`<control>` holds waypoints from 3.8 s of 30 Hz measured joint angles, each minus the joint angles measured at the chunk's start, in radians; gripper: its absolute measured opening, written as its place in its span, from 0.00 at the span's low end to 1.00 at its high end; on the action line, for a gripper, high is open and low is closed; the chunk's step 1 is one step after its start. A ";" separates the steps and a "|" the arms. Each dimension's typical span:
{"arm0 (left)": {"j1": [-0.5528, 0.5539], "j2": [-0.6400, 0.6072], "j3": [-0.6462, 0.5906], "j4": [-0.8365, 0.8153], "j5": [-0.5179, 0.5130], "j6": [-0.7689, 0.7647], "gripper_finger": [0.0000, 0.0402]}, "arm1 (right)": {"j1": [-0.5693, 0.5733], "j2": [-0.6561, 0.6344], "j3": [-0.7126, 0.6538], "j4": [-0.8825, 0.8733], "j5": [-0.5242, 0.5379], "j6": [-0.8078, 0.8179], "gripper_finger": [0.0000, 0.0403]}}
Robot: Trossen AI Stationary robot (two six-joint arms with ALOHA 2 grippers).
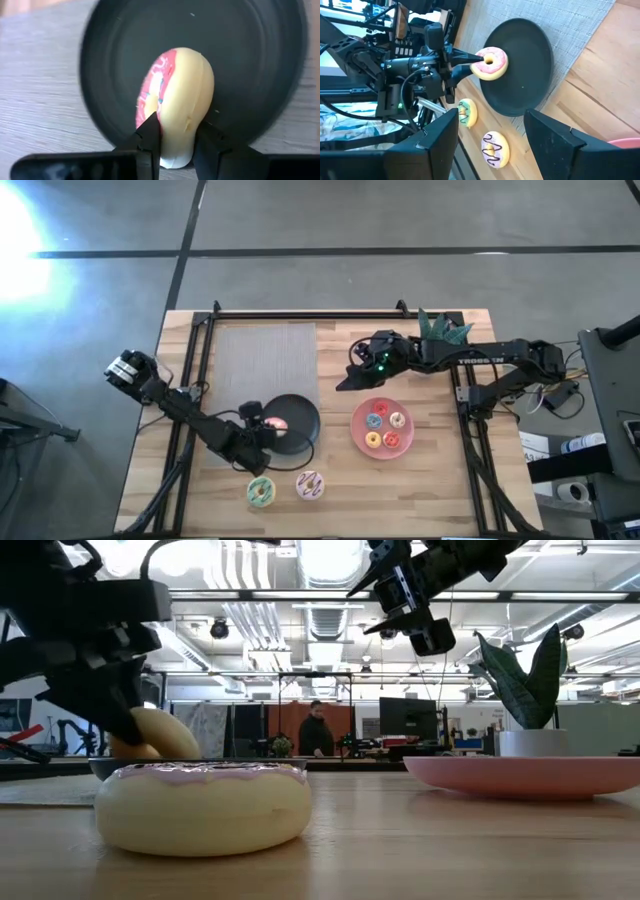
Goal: Pick & Place donuts
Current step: Put the large pink donut onto the black plate, then put the large green donut onto the black plate
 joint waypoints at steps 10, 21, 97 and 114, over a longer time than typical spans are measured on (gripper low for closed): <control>0.000 0.000 0.007 -0.004 0.096 -0.050 0.35 | 0.000 0.000 0.000 -0.001 0.000 -0.008 0.54; -0.012 -0.012 0.124 -0.035 0.160 -0.040 0.42 | 0.000 0.000 0.000 -0.083 -0.011 -0.052 0.54; -0.180 -0.192 0.019 0.187 0.000 -0.617 0.00 | 0.277 0.261 -0.004 0.496 -0.011 0.201 0.53; 0.020 -0.290 0.018 0.159 0.003 -0.413 0.00 | 0.290 0.521 0.266 0.480 -0.011 0.103 0.53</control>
